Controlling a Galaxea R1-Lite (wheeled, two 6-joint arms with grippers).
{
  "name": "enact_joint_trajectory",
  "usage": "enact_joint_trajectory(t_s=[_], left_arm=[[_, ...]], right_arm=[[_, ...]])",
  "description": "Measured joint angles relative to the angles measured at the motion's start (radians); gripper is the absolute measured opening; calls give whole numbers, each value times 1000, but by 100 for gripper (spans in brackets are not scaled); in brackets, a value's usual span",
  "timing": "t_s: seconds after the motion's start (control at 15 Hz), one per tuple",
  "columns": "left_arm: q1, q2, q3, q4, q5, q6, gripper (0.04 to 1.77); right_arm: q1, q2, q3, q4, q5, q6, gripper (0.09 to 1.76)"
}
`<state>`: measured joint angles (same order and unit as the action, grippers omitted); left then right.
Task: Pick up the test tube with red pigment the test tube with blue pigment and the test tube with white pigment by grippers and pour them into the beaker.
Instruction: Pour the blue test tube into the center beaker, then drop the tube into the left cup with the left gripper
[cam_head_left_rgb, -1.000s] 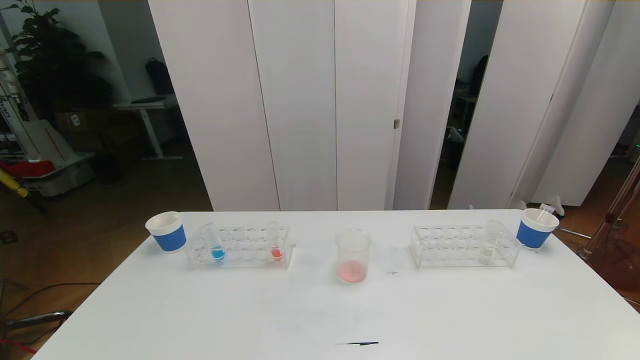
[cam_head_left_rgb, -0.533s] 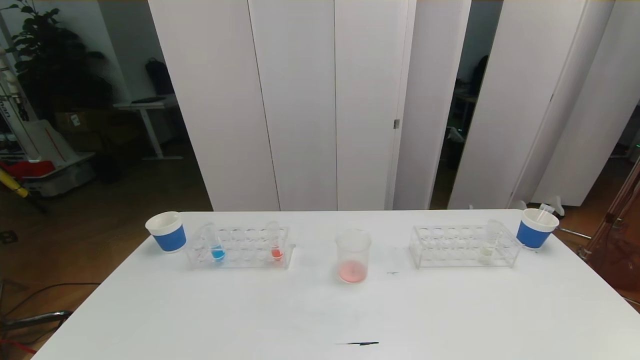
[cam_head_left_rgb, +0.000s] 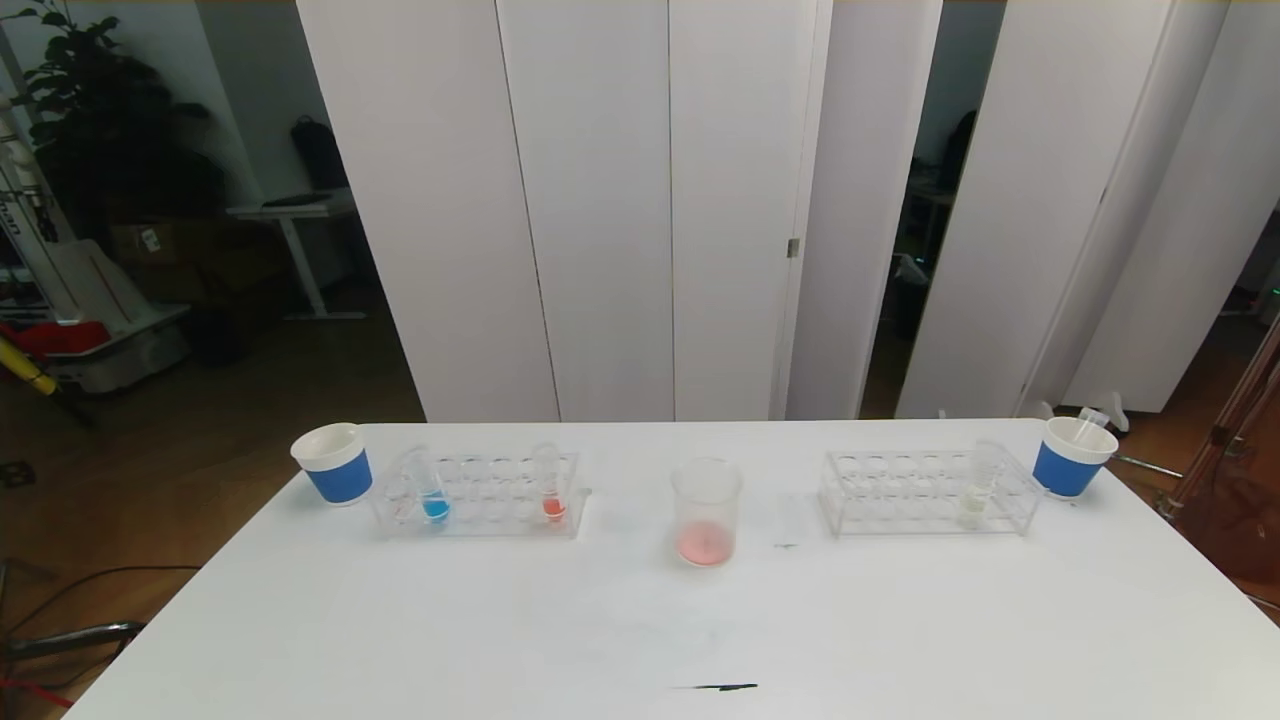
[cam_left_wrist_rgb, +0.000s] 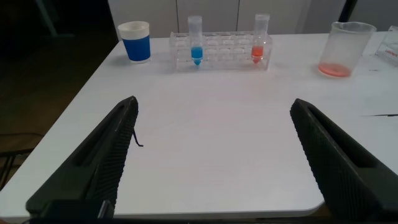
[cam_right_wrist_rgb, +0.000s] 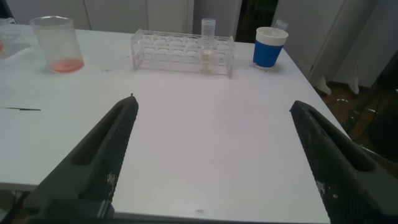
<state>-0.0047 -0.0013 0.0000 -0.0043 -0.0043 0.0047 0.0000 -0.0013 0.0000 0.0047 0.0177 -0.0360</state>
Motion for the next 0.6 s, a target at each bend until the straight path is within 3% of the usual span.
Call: enact_joint_trajectory(t_s=[0.27,0.6], left_arm=[[0,0,-14,8,5,4,175],[0,9,-164,77,-3,6,175]], right_arm=[[0,0,0,0,0,0,175],[0,0,0,0,0,0,175]])
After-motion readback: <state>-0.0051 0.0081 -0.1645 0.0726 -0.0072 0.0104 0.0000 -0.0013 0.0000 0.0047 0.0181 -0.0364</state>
